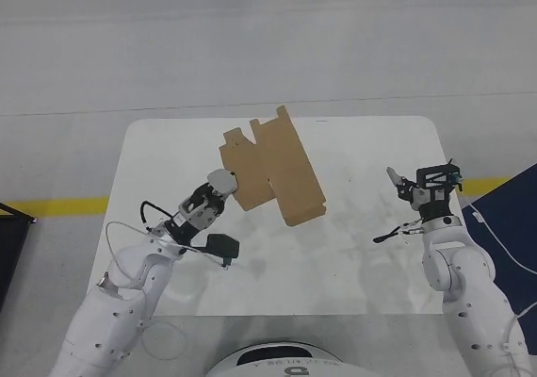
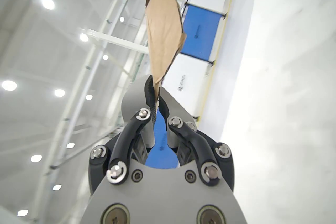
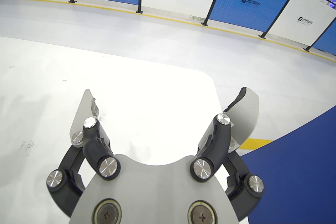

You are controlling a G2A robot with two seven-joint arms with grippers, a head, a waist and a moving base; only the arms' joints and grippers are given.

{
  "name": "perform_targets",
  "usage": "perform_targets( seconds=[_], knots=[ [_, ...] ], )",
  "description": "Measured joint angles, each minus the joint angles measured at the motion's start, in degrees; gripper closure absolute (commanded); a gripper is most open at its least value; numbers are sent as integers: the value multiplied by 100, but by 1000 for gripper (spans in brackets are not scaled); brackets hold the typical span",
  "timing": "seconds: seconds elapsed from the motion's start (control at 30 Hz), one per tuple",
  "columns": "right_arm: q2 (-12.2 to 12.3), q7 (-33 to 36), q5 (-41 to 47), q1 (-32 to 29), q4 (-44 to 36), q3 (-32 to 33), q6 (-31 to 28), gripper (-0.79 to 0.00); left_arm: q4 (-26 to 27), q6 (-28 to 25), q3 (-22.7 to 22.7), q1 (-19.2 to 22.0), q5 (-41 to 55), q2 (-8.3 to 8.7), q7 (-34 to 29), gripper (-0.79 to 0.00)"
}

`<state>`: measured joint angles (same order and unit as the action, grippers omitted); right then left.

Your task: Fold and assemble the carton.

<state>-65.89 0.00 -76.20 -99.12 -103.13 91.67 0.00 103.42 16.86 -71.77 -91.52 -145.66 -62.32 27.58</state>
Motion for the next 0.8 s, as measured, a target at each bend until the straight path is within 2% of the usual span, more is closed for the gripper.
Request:
perform_targets(
  seconds=[0.17,0.27,0.6,0.67,0.7,0.77,0.8],
  knots=[
    [0,0,0,0,0,0,0,-785,-43,641,32,34,-882,-25,-394,0],
    [0,0,0,0,0,0,0,-785,-85,1022,18,35,-992,-45,-529,0],
    [0,0,0,0,0,0,0,-785,-97,1047,15,23,-886,-49,-543,0],
    [0,0,0,0,0,0,0,-785,-217,895,28,12,-815,-53,-599,0],
    [3,-4,-27,10,-14,-27,-32,-785,-371,602,70,29,-692,-59,-616,0],
    [13,-6,-172,91,-28,-141,-300,-785,-615,-129,176,138,-430,-67,-556,0],
    [15,6,-295,189,-20,-237,-504,-785,-736,-715,249,260,-237,-71,-466,0]
  ],
)
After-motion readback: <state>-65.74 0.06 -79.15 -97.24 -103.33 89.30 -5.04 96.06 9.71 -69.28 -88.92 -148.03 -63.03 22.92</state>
